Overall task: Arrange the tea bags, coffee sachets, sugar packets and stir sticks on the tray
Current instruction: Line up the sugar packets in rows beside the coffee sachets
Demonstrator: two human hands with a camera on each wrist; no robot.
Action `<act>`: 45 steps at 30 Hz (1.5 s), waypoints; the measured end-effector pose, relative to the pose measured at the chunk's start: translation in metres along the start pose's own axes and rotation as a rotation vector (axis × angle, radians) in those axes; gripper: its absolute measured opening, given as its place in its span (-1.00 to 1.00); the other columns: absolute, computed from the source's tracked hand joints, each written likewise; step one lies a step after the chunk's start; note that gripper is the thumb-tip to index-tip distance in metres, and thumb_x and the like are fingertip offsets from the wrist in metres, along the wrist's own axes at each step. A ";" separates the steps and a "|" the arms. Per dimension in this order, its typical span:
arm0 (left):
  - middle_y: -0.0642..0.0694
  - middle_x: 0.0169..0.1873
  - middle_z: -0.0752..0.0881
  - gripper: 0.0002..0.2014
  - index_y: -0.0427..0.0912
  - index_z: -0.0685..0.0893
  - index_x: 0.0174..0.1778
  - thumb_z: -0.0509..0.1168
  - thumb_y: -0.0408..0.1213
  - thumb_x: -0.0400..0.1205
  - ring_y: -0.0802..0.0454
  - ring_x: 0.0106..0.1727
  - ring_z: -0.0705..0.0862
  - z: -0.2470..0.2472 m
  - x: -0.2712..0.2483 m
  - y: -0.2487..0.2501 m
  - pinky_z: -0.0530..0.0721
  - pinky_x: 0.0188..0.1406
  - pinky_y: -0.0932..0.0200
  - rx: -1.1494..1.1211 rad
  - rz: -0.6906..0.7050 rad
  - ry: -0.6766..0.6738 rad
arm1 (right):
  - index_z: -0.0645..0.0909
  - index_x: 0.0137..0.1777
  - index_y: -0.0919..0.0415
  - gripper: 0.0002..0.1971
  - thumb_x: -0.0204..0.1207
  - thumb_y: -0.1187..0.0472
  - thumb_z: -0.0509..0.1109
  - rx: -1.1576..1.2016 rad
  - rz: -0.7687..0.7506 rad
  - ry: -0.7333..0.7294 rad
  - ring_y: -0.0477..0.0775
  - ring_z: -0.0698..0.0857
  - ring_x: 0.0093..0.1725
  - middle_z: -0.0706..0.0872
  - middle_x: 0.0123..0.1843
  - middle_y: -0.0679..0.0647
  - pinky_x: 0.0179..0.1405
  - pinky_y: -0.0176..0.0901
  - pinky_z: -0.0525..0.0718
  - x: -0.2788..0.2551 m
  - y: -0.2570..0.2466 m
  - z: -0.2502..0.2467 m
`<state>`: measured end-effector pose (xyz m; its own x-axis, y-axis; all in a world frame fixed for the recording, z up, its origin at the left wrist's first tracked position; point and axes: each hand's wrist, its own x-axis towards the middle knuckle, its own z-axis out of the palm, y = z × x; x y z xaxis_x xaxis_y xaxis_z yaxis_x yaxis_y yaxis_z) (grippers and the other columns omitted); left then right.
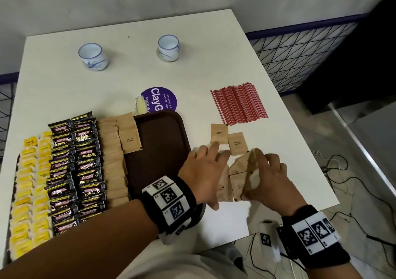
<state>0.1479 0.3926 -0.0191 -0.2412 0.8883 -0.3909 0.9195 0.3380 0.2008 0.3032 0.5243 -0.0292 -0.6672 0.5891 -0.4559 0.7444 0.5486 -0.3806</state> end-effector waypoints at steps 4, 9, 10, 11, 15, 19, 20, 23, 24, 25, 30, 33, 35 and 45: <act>-0.16 0.76 -0.22 0.55 0.11 -0.15 0.75 0.71 0.31 -0.03 -0.32 0.74 -0.03 -0.014 0.024 -0.016 0.10 0.65 -0.37 -0.019 -0.009 -0.078 | -0.20 0.74 -0.07 0.41 0.07 0.04 0.78 -0.094 -0.020 -0.082 0.17 0.22 0.39 0.13 0.45 0.00 0.09 0.03 0.65 0.010 -0.007 -0.008; -0.10 0.78 -0.27 0.62 0.13 -0.24 0.76 0.68 0.39 -0.08 -0.28 0.78 -0.24 -0.014 0.044 -0.033 -0.09 0.66 -0.49 -0.012 0.031 -0.179 | -0.02 0.65 -0.15 0.30 -0.01 0.07 0.78 -0.201 -0.099 -0.157 0.21 0.21 0.37 0.06 0.49 -0.01 -0.05 0.08 0.71 0.022 -0.018 -0.015; -0.08 0.78 -0.20 0.60 0.11 -0.21 0.76 0.67 0.39 -0.07 -0.26 0.78 -0.18 -0.013 0.044 -0.033 -0.03 0.69 -0.46 -0.006 0.046 -0.165 | 0.05 0.61 -0.15 0.24 0.00 0.07 0.77 -0.212 -0.109 -0.154 0.22 0.21 0.38 0.04 0.51 -0.02 -0.08 0.07 0.70 0.023 -0.018 -0.014; -0.07 0.77 -0.10 0.57 0.08 -0.15 0.76 0.66 0.40 -0.05 -0.23 0.78 -0.09 -0.012 0.042 -0.031 0.05 0.70 -0.40 0.006 0.068 -0.135 | 0.09 0.59 -0.14 0.18 0.02 0.08 0.75 -0.218 -0.117 -0.147 0.22 0.21 0.40 0.03 0.53 -0.02 -0.10 0.04 0.68 0.024 -0.017 -0.013; -0.03 0.56 0.32 0.37 -0.07 0.10 0.74 0.68 0.29 0.09 -0.07 0.53 0.33 -0.008 0.035 -0.025 0.43 0.54 -0.10 -0.053 0.177 -0.030 | 0.10 0.62 -0.04 0.09 0.14 0.06 0.70 -0.250 -0.180 -0.109 0.23 0.23 0.41 0.04 0.60 -0.03 -0.09 -0.14 0.46 0.024 -0.014 -0.005; -0.05 0.37 0.43 0.20 -0.14 0.25 0.67 0.72 0.06 0.16 0.00 0.29 0.39 -0.004 0.031 -0.020 0.53 0.36 0.04 -0.180 0.225 -0.004 | -0.13 0.72 -0.08 0.23 0.20 0.10 0.67 -0.201 -0.195 -0.103 0.19 0.23 0.39 0.04 0.57 -0.07 -0.09 -0.14 0.50 0.025 -0.014 -0.006; -0.06 0.38 0.41 0.19 -0.14 0.24 0.68 0.71 0.06 0.18 -0.01 0.31 0.39 -0.003 0.029 -0.019 0.55 0.37 0.01 -0.190 0.211 -0.001 | -0.11 0.71 -0.09 0.22 0.20 0.10 0.67 -0.201 -0.192 -0.109 0.18 0.23 0.38 0.05 0.55 -0.06 -0.12 -0.14 0.52 0.025 -0.014 -0.006; -0.12 0.51 0.29 0.30 -0.13 0.10 0.69 0.67 0.23 0.16 -0.12 0.48 0.33 -0.001 0.020 -0.012 0.54 0.46 -0.15 -0.089 0.112 -0.035 | 0.07 0.62 -0.10 0.08 0.18 0.11 0.67 -0.212 -0.178 -0.116 0.18 0.26 0.34 0.11 0.49 -0.01 -0.19 -0.13 0.52 0.025 -0.016 -0.008; -0.14 0.52 0.27 0.31 -0.14 0.09 0.68 0.67 0.26 0.14 -0.16 0.50 0.32 -0.001 0.018 -0.008 0.55 0.45 -0.17 -0.029 0.075 -0.050 | 0.12 0.59 -0.10 0.04 0.17 0.12 0.67 -0.211 -0.170 -0.120 0.17 0.26 0.33 0.11 0.47 -0.01 -0.19 -0.12 0.52 0.024 -0.016 -0.008; -0.15 0.50 0.28 0.28 -0.14 0.13 0.66 0.68 0.25 0.14 -0.18 0.47 0.34 0.000 0.017 -0.004 0.58 0.41 -0.16 0.008 0.044 -0.055 | 0.14 0.57 -0.11 0.01 0.18 0.13 0.67 -0.204 -0.166 -0.120 0.18 0.26 0.34 0.11 0.47 0.00 -0.18 -0.12 0.53 0.023 -0.017 -0.008; -0.13 0.38 0.36 0.01 -0.13 0.36 0.50 0.72 0.07 0.20 -0.13 0.33 0.43 0.001 0.021 0.007 0.72 0.13 -0.06 0.012 -0.003 -0.032 | 0.18 0.55 -0.10 -0.02 0.20 0.06 0.69 -0.197 -0.168 -0.104 0.19 0.26 0.36 0.10 0.47 0.01 -0.16 -0.13 0.56 0.023 -0.017 -0.004; -0.12 0.36 0.36 -0.02 -0.12 0.40 0.45 0.73 0.02 0.18 -0.13 0.32 0.42 0.002 0.023 0.007 0.72 0.15 -0.07 -0.025 -0.022 -0.044 | 0.26 0.47 -0.04 -0.16 0.25 0.05 0.65 -0.171 -0.166 -0.093 0.21 0.26 0.32 0.10 0.43 0.03 -0.13 -0.10 0.59 0.023 -0.015 0.001; -0.12 0.32 0.37 -0.04 -0.14 0.42 0.41 0.74 0.02 0.16 -0.13 0.29 0.42 0.004 0.026 0.006 0.70 0.18 -0.05 -0.062 -0.030 -0.042 | 0.26 0.49 -0.01 -0.19 0.27 -0.06 0.55 -0.156 -0.168 -0.084 0.24 0.28 0.34 0.13 0.44 0.05 -0.02 -0.10 0.57 0.023 -0.014 0.007; -0.08 0.24 0.44 -0.14 -0.09 0.51 0.29 0.74 -0.03 0.11 -0.10 0.21 0.42 0.010 0.033 -0.002 0.56 0.25 0.00 -0.217 -0.026 -0.002 | 0.36 0.51 0.15 -0.27 0.35 0.11 0.56 0.171 -0.149 -0.003 0.01 0.28 0.43 0.52 0.31 0.03 0.28 -0.16 0.53 0.008 -0.014 0.008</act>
<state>0.1410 0.4180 -0.0417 -0.2631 0.8780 -0.3998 0.8244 0.4199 0.3795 0.2877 0.5167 -0.0343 -0.7704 0.5071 -0.3865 0.6312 0.5211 -0.5745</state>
